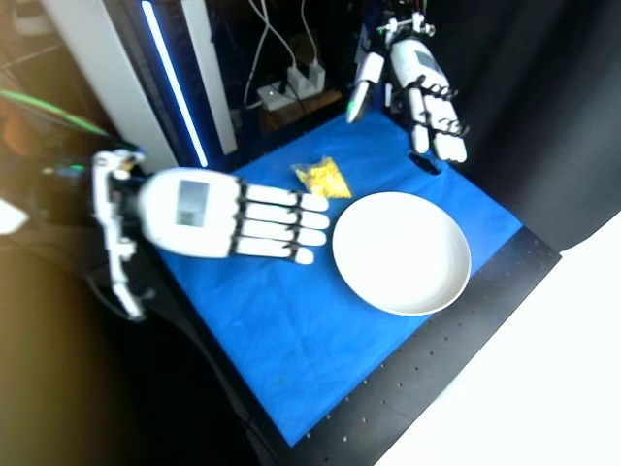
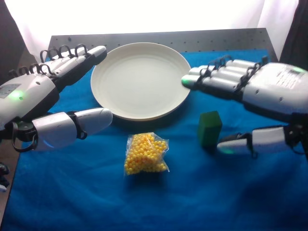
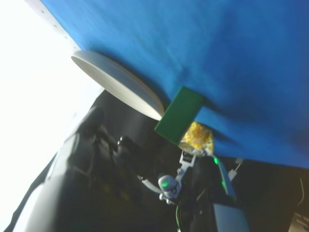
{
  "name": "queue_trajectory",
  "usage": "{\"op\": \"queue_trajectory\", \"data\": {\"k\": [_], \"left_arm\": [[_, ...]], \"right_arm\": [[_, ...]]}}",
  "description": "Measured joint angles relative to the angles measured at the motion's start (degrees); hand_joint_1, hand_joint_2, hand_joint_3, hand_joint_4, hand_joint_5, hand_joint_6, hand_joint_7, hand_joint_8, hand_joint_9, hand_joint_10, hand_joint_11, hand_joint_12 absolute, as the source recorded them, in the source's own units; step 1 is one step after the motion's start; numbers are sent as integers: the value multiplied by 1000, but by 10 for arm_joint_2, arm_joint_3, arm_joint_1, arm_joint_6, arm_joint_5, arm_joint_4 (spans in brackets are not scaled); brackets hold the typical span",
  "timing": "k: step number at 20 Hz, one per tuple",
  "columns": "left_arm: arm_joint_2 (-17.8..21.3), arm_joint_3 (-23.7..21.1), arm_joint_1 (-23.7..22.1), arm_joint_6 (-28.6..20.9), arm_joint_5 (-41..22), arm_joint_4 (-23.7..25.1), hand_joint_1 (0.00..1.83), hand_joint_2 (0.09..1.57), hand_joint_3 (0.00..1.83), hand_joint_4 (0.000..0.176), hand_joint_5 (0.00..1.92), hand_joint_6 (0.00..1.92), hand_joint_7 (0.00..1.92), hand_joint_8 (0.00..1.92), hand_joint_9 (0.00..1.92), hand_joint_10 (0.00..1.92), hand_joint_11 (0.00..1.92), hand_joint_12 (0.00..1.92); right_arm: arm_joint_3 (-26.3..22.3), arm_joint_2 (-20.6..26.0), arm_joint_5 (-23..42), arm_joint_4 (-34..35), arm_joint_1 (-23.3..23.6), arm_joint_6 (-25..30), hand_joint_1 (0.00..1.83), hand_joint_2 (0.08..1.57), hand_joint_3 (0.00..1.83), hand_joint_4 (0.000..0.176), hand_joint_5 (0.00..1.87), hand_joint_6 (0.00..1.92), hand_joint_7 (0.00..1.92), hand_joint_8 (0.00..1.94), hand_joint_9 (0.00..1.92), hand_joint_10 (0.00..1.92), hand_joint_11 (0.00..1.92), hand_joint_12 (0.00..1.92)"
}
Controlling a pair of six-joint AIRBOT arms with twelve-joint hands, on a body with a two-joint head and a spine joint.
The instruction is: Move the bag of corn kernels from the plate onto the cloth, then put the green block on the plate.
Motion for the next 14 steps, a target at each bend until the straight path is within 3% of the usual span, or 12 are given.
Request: {"op": "queue_trajectory", "data": {"k": [2, 4, 5, 6, 7, 8, 9, 10, 11, 12, 13, 14], "left_arm": [[0, 0, 0, 0, -1, -3, 228, 1143, 6, 168, 0, 0, 0, 0, 0, 0, 0, 0], [0, 0, 2, 0, -4, -2, 231, 1159, 9, 154, 0, 0, 0, 0, 0, 0, 0, 0], [0, -2, 4, 0, -5, -3, 224, 1158, 7, 156, 0, 0, 0, 0, 0, 0, 0, 0], [0, -2, 7, 0, -7, -5, 202, 1169, 9, 161, 0, 0, 0, 0, 0, 0, 0, 0], [0, -2, 7, 0, -7, -6, 215, 1174, 9, 169, 0, 0, 0, 0, 0, 0, 0, 0], [0, -2, 7, 0, -9, -6, 215, 1174, 9, 169, 0, 0, 0, 0, 0, 0, 0, 0], [0, -2, 7, 0, -9, -6, 205, 1164, 3, 175, 0, 0, 0, 0, 0, 0, 0, 0], [0, -3, 8, 0, -11, -6, 211, 1161, 1, 170, 0, 0, 0, 0, 0, 0, 0, 0], [0, -4, 12, 0, -12, -9, 202, 1160, 1, 166, 0, 0, 0, 0, 0, 0, 0, 0], [0, -5, 15, 0, -11, -9, 221, 1170, 4, 156, 0, 0, 0, 0, 0, 0, 0, 0], [-1, -5, 15, 0, -11, -11, 205, 1172, 4, 150, 0, 0, 0, 0, 0, 0, 0, 0], [-1, -5, 15, 0, -12, -12, 202, 1174, 4, 159, 0, 0, 0, 0, 0, 0, 0, 0]], "right_arm": [[2, -7, -14, 0, 1, 0, 619, 1176, 1, 0, 16, 4, 87, 8, 161, 60, 0, 931], [8, -13, -18, 1, 2, 0, 683, 1180, 0, 0, 133, 18, 341, 33, 328, 145, 0, 1154], [9, -15, -23, 1, 2, 0, 778, 1205, 3, 0, 265, 33, 554, 44, 508, 268, 24, 1419], [10, -17, -28, -1, 2, 0, 1040, 1236, 0, 0, 595, 98, 958, 110, 879, 403, 356, 1440], [11, -21, -30, -2, 2, 0, 1200, 1190, 3, 0, 685, 993, 1004, 888, 1020, 599, 540, 1505], [12, -22, -28, 0, 5, 2, 1200, 1190, 3, 0, 685, 993, 1004, 888, 1020, 599, 540, 1505], [13, -23, -26, -1, 6, 5, 1227, 1201, 3, 0, 738, 1049, 928, 1292, 1116, 1068, 839, 1672], [14, -23, -22, -5, 6, 17, 1144, 1210, 5, 0, 786, 1207, 1109, 1382, 1236, 1459, 1116, 1837], [21, -26, -19, -18, 6, 35, 1104, 1245, 2, 0, 740, 1332, 1118, 1821, 1193, 1903, 1193, 1918], [24, -28, -21, -22, 8, 42, 1172, 1265, 6, 0, 683, 1400, 798, 1563, 930, 1824, 863, 1920], [24, -28, -24, -28, 12, 43, 1186, 1286, 3, 0, 611, 1301, 775, 1618, 834, 1743, 693, 1921], [24, -28, -24, -33, 13, 43, 1187, 1291, 1, 0, 581, 1322, 782, 1597, 792, 1677, 604, 1921]]}}
